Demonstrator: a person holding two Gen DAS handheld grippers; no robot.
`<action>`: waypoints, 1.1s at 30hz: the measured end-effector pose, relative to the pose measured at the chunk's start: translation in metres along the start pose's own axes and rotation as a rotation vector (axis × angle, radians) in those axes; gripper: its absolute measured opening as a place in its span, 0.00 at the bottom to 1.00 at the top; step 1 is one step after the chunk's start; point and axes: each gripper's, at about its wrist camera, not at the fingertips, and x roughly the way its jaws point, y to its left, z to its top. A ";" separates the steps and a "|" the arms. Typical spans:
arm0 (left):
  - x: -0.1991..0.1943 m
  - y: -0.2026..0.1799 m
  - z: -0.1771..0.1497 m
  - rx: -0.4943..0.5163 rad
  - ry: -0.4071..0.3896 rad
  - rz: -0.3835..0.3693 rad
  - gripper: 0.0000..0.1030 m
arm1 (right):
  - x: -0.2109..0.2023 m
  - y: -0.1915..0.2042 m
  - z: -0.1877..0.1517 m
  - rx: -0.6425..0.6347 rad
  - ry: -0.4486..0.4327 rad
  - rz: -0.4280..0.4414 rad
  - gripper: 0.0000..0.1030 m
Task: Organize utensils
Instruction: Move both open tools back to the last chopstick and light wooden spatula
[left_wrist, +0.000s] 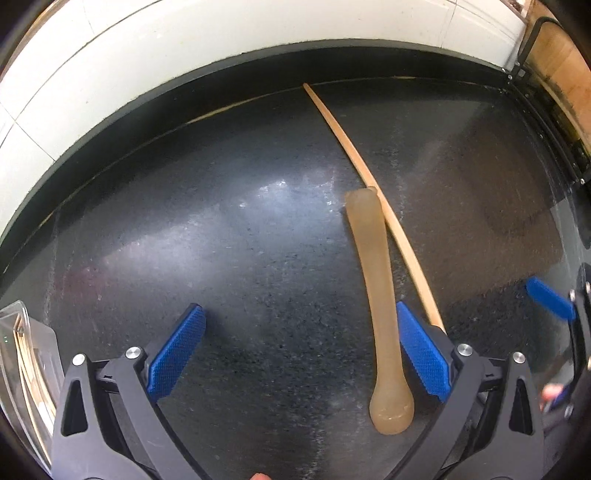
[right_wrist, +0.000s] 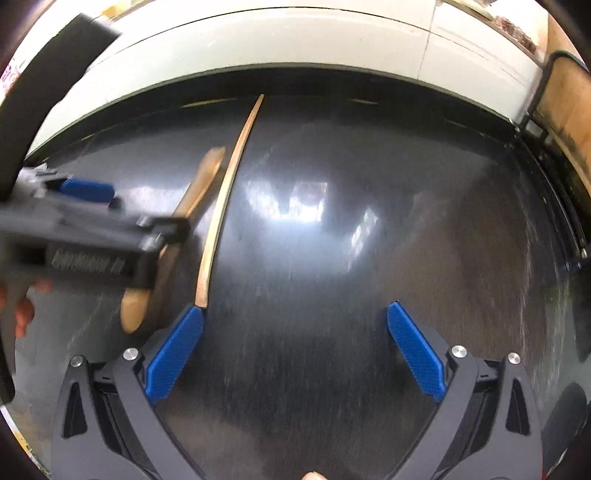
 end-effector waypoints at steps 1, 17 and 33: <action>-0.004 0.007 -0.002 -0.004 -0.002 -0.003 0.95 | 0.001 0.003 0.002 -0.031 0.007 0.010 0.95; -0.016 0.075 -0.019 -0.096 -0.019 0.046 0.96 | 0.015 -0.031 0.049 0.069 0.072 0.091 0.95; -0.027 0.077 -0.036 -0.086 -0.059 0.037 0.96 | 0.051 0.021 0.096 -0.050 0.055 0.015 0.95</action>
